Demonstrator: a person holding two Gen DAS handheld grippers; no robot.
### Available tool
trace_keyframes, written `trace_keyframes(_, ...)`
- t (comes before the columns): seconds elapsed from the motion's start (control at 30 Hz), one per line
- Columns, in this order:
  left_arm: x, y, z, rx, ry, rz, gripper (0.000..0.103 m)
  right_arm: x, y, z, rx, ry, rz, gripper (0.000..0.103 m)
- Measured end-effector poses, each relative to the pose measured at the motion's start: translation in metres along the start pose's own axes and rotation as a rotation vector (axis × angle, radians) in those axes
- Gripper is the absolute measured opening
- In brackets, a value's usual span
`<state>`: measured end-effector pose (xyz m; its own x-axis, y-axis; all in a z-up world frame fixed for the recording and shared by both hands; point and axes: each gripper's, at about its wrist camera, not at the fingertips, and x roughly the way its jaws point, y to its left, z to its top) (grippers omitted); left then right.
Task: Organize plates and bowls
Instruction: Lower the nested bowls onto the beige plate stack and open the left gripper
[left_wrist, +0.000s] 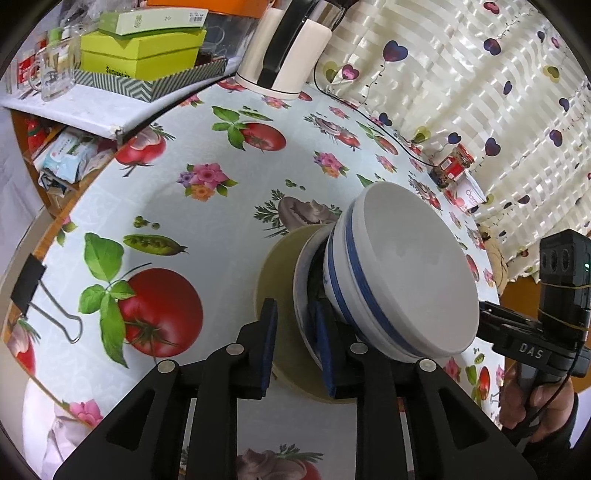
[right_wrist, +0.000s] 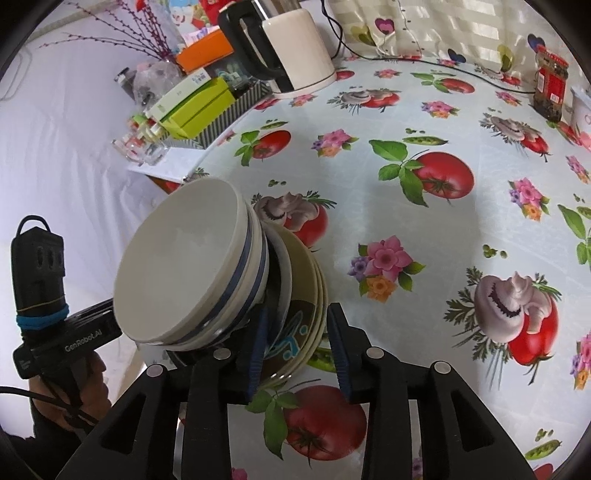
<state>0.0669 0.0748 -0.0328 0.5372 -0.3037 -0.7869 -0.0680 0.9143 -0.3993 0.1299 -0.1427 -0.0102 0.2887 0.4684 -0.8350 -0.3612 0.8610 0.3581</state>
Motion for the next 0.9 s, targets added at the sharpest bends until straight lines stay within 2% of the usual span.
trace_keyframes(0.2,-0.006,-0.001,-0.003,0.001,-0.01,0.019,0.023,-0.013,0.0,-0.006,-0.011,-0.022,-0.01,0.038)
trace_keyframes(0.4,-0.021,-0.008,-0.011,0.029,-0.04,0.074,0.023,-0.025,0.003,-0.015,-0.026,-0.037,-0.015,0.04)
trace_keyframes(0.9,-0.039,-0.044,-0.045,0.123,-0.058,0.137,0.023,-0.053,0.043,-0.051,-0.162,-0.081,-0.077,0.055)
